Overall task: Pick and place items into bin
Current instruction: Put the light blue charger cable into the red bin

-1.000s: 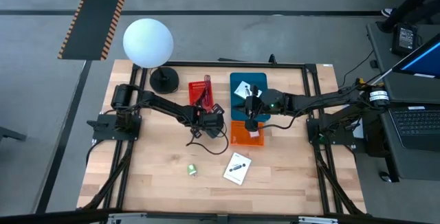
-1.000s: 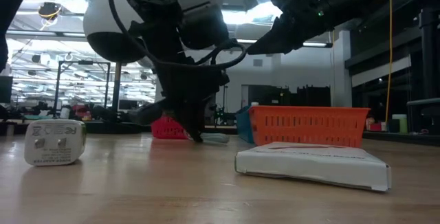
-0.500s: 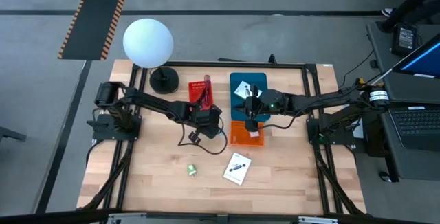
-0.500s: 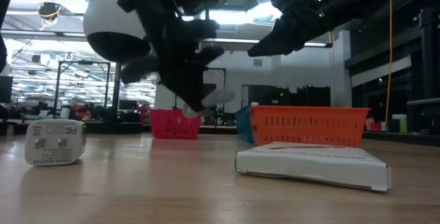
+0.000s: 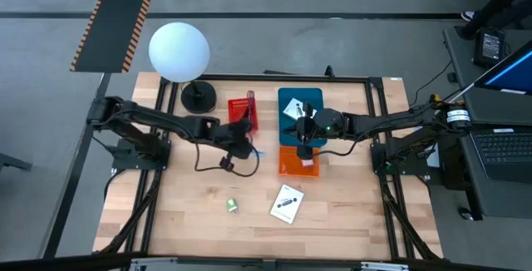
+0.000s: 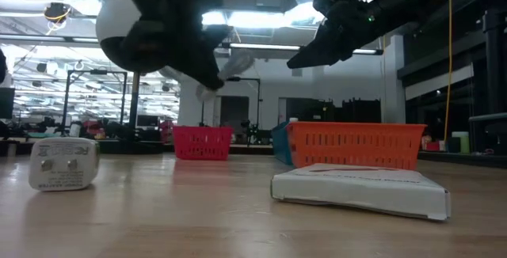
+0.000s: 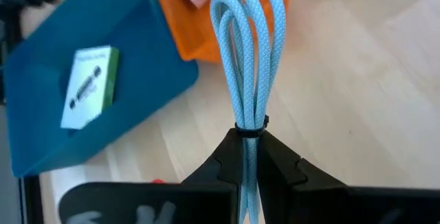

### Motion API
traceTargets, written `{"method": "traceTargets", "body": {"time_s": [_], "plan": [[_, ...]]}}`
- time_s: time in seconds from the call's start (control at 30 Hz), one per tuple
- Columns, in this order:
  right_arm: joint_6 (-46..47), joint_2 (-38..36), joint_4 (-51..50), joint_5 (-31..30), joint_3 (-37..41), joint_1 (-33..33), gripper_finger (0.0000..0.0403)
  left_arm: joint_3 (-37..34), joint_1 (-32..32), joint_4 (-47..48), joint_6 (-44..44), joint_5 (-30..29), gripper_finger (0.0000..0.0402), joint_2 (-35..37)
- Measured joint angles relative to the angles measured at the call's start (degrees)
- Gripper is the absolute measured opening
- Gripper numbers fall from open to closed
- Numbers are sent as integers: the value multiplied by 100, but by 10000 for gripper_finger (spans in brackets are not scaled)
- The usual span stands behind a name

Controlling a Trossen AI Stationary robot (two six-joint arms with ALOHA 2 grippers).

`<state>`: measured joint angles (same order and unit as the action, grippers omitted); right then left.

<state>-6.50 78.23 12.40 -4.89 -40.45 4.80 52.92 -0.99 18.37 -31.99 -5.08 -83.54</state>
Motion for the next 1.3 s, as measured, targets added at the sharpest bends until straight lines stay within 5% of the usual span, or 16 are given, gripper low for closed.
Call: {"method": "traceTargets", "body": {"time_s": [0.3, 0.8, 1.17, 1.3], "plan": [[4, 0, 51, 0, -1, 0, 10, -1094, 468, -1514, 654, 606, 16, 873], [17, -1, 97, 0, -1, 0, 10, -1237, 1465, -2384, 1326, 1847, 16, 1053], [38, 1, 97, 0, -1, 0, 10, -1237, 2419, -2297, 2910, 1646, 17, 1053], [39, -1, 98, 0, -1, 0, 10, -1235, 2526, -1887, 2994, 1017, 17, 1012]]}}
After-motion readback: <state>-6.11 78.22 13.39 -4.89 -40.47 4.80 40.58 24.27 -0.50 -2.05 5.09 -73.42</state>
